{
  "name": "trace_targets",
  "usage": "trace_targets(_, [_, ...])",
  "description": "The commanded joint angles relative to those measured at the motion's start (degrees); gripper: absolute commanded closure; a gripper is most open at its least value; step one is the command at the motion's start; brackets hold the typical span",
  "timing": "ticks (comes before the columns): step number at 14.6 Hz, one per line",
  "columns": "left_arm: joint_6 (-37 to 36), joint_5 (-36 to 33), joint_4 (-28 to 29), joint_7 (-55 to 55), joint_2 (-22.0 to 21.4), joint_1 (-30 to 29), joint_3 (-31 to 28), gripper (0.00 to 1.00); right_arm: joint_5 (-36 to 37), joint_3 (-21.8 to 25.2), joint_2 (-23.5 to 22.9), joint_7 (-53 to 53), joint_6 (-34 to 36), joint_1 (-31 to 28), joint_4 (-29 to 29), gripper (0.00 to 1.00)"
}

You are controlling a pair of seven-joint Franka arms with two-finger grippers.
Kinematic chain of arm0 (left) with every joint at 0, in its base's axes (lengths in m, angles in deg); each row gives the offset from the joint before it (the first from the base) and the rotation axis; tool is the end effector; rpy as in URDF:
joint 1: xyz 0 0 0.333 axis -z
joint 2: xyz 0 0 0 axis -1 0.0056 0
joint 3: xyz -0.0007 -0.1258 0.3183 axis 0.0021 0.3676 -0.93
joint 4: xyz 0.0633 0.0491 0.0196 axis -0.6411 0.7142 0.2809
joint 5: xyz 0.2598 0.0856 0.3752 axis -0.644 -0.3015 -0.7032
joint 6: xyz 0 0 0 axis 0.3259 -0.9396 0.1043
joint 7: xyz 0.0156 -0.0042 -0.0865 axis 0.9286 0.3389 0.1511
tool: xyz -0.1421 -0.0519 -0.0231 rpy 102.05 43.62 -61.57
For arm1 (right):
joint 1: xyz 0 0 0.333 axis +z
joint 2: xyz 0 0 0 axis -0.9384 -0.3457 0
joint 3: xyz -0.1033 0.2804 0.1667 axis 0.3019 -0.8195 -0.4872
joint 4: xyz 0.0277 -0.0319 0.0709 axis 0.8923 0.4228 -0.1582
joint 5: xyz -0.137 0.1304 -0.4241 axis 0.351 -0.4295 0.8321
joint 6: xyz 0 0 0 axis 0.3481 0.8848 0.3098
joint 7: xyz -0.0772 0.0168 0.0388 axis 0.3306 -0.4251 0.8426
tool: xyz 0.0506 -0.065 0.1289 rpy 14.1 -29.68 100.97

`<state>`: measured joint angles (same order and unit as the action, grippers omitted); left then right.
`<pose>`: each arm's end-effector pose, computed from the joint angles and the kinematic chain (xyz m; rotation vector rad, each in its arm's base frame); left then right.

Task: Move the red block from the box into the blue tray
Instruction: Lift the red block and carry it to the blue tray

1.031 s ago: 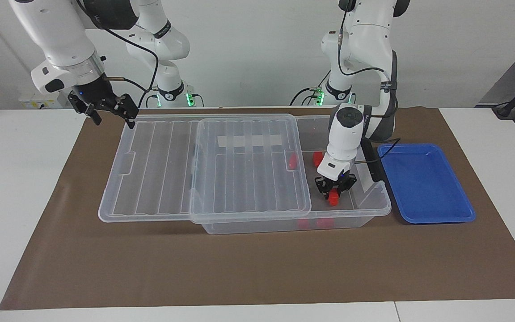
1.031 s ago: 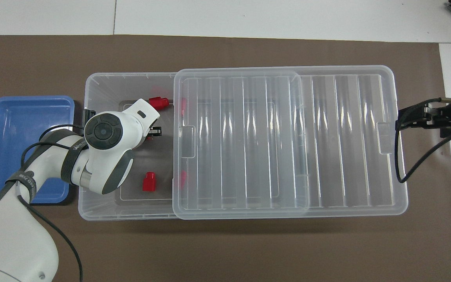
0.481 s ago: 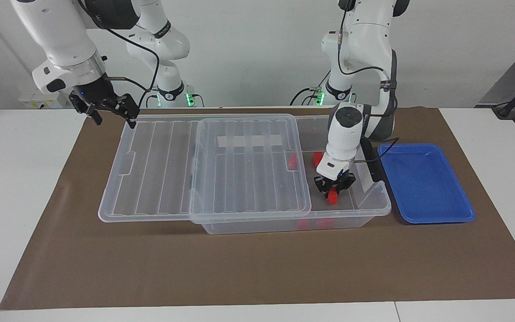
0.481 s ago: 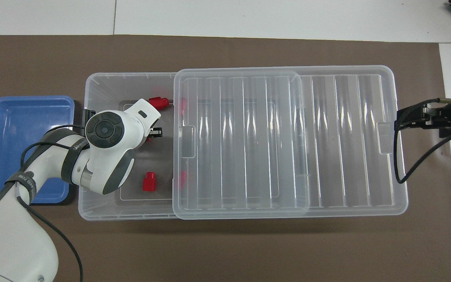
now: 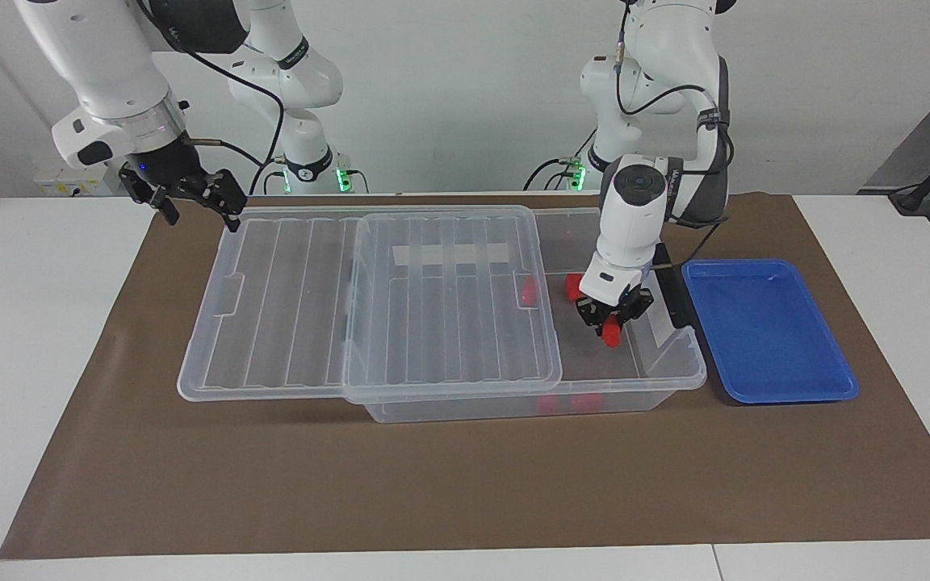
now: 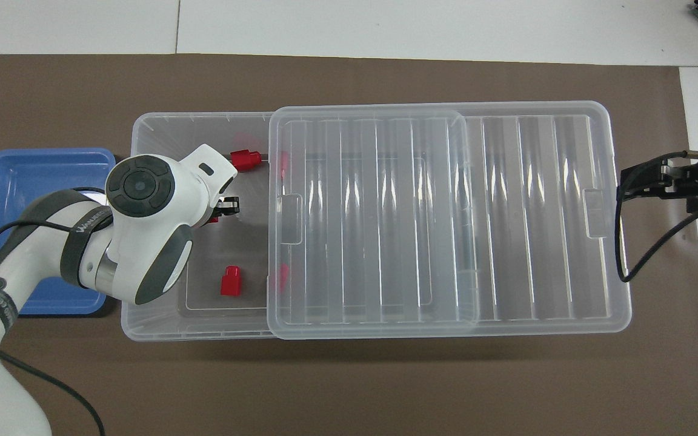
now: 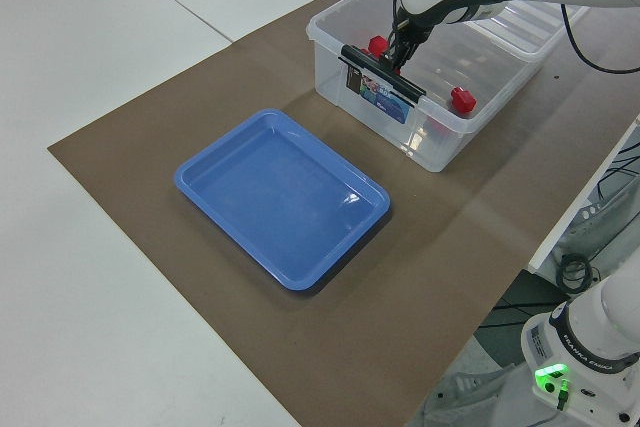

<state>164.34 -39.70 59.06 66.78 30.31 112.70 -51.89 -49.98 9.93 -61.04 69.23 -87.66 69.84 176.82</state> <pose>0.6118 -0.2248 0.3169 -3.0525 -0.0356 -0.1481 0.6260 0.0048 0.6027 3.1173 -0.2836 -0.0264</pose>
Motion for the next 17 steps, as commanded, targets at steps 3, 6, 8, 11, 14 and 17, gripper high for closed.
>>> trace_targets(3, [-8.53,2.89,-1.28,-0.20,-5.57,0.97,-0.67,1.00,0.77,0.07,1.16,0.90,0.32,-0.15,1.04,0.00])
trace_targets(6, [-16.96,4.03,-5.67,-0.46,-7.16,1.06,-0.67,1.00,0.86,0.07,1.25,0.99,1.37,-0.06,1.04,0.00])
trace_targets(8, [-22.24,4.65,-8.14,-1.77,-9.43,0.36,-0.93,1.00,0.77,0.07,1.33,0.99,1.37,-0.15,1.04,0.00])
trace_targets(11, [-26.90,6.23,-8.41,-9.65,-14.09,-4.63,-1.72,1.00,0.51,0.07,1.34,1.17,0.94,-0.06,1.04,0.00])
trace_targets(14, [-29.55,6.15,-8.85,-21.35,-15.33,-12.01,-1.72,1.00,-0.11,0.16,1.34,0.82,0.76,-1.02,1.04,0.00])
trace_targets(17, [-29.21,6.14,-8.76,-33.64,-15.34,-21.59,-1.72,1.00,-0.29,0.07,1.34,0.55,0.85,-1.03,1.04,0.00])
